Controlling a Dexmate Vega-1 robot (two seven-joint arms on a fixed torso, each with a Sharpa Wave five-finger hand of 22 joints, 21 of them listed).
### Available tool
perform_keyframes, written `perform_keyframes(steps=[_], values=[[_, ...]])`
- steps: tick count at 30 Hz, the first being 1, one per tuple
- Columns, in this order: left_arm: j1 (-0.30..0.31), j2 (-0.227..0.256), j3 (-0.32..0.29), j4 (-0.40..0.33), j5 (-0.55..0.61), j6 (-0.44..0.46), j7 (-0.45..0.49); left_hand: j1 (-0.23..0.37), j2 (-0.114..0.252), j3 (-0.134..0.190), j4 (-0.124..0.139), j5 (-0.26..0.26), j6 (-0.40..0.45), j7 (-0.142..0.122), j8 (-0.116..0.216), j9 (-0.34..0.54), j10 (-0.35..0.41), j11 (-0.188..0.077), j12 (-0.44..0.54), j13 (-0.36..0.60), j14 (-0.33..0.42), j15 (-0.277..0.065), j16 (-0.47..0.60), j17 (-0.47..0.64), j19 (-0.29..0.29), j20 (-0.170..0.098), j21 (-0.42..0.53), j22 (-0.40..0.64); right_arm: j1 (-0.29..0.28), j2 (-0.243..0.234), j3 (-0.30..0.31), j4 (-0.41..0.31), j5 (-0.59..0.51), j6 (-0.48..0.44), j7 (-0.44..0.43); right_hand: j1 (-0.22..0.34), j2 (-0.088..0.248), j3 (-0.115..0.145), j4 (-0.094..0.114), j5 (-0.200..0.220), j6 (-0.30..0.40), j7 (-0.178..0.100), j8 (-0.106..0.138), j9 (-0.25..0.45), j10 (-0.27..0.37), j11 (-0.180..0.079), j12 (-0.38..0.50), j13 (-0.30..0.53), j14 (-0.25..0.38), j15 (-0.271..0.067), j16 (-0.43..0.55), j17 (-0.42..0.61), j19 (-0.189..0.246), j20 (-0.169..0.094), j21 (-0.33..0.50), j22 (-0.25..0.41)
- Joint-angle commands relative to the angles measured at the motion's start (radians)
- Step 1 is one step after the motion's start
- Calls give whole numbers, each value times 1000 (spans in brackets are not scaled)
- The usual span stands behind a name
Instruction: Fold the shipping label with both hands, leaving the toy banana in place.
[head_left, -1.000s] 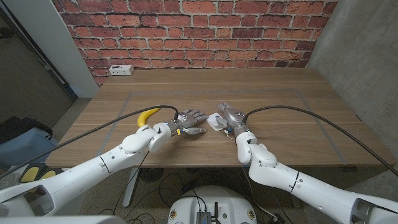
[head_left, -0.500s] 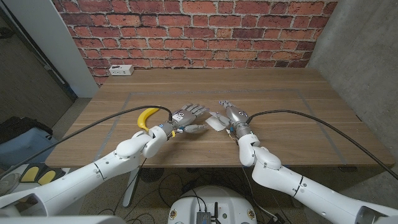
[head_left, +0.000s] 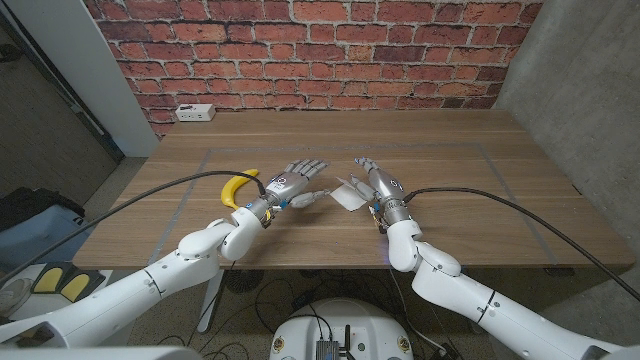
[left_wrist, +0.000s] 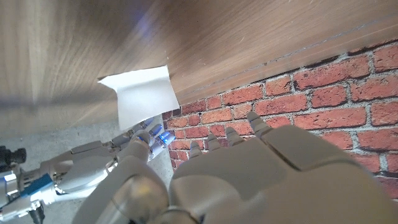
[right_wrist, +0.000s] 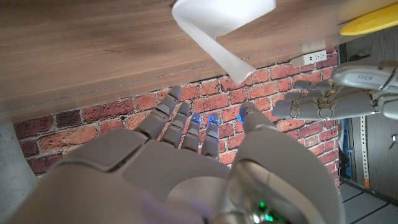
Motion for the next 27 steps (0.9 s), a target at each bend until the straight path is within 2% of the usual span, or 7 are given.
perform_keyframes(steps=[1, 6, 14, 18, 21, 24, 27], values=[[34, -13, -54, 49, -188, -130, 67, 6, 11, 6, -3, -3, 12, 2, 8, 3, 5, 0, 9, 4, -3, -9, 9, 0, -108, -11, 5, 3, -52, 18, 69, 39, 105, 213, -74, -11, -1, 4, 11, 5, 18, 4, 10, 2, 20, 6, 10, 0, 15, -29, 7, 0, 12, -2, 7, 3], [40, -31, -80, 93, -296, -222, 75, 8, 12, 7, -4, -3, 22, 2, 11, 3, 12, 2, 11, 4, 1, -12, 8, 0, -101, -12, 6, 2, -69, 33, 88, 55, 140, 287, -91, -17, 1, 5, 17, 5, 32, 9, 13, 1, 33, 15, 12, 0, 26, -26, 13, 0, 18, -6, 9, 3], [40, -51, -101, 152, -361, -325, 84, 13, 9, 7, -8, -4, 57, 3, 18, 2, 41, 9, 20, 3, 17, -15, 9, -1, -79, -10, 12, 1, -88, 58, 100, 62, 158, 336, -106, -22, 2, 8, 22, 5, 51, 19, 16, 0, 51, 31, 16, 0, 41, -20, 17, -2, 25, -5, 11, 2], [37, -61, -115, 191, -407, -388, 78, 15, 8, 7, -10, -4, 69, 3, 20, 1, 52, 8, 23, 2, 25, -17, 10, -2, -75, -10, 13, 1, -96, 70, 113, 78, 188, 400, -112, -25, 0, 10, 24, 5, 59, 24, 17, 0, 64, 41, 19, 0, 50, -14, 20, -4, 33, -4, 14, 2], [32, -66, -124, 219, -426, -429, 71, 18, 5, 6, -13, -4, 93, 6, 23, 1, 62, 10, 23, 2, 34, -18, 9, -2, -59, -22, 17, 0, -100, 78, 119, 93, 179, 442, -135, -32, -2, 10, 30, 4, 76, 36, 21, 0, 78, 50, 21, 0, 62, -8, 23, -6, 46, 3, 18, 2], [29, -55, -132, 220, -403, -435, 68, 22, 1, 6, -18, -4, 97, 51, 17, 0, 69, 10, 22, 1, 42, -24, 7, -3, -50, -32, 18, -1, -109, 89, 130, 96, 169, 465, -166, -37, -7, 12, 32, 4, 93, 43, 23, -1, 97, 65, 24, -1, 77, -2, 26, -10, 58, 10, 21, 2], [24, -54, -141, 243, -438, -479, 48, 24, -1, 5, -21, -4, 100, 76, 14, 0, 68, 11, 19, 1, 43, -28, 5, -3, -45, -41, 18, -1, -120, 98, 148, 111, 184, 517, -188, -43, -13, 12, 33, 4, 105, 46, 24, -1, 111, 71, 26, -1, 94, 1, 29, -14, 72, 16, 25, 2]])
